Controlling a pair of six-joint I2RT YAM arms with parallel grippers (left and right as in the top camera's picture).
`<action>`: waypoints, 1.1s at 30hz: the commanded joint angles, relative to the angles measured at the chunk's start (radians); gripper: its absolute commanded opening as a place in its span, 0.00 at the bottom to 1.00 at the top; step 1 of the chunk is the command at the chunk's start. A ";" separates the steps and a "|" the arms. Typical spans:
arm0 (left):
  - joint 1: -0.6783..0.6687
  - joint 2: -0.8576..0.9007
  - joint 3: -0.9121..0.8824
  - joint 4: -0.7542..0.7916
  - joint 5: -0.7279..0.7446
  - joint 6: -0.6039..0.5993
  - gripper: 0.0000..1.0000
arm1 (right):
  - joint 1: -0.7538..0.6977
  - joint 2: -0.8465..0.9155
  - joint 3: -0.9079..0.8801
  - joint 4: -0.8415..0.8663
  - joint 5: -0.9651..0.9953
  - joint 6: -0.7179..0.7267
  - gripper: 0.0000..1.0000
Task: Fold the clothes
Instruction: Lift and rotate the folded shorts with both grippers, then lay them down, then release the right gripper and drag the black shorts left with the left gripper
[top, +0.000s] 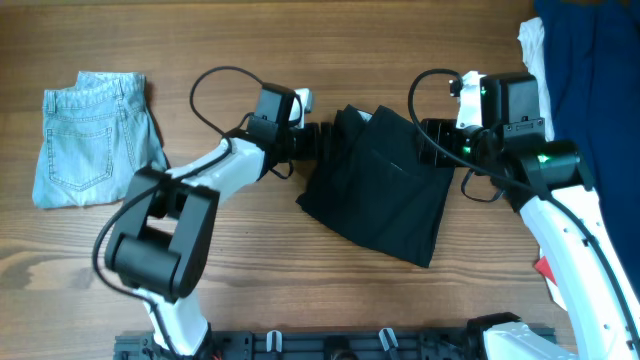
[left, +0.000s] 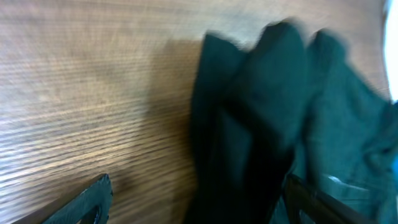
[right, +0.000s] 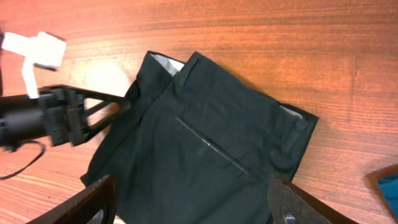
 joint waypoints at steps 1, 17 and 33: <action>-0.027 0.057 -0.001 0.017 0.076 0.013 0.87 | 0.005 -0.007 0.012 0.000 -0.031 0.008 0.78; -0.063 0.067 -0.001 0.043 0.109 -0.060 0.87 | 0.005 -0.006 -0.017 -0.008 -0.019 0.006 0.78; -0.034 0.068 -0.001 0.185 0.333 -0.206 0.88 | 0.005 -0.006 -0.017 -0.009 -0.019 0.008 0.78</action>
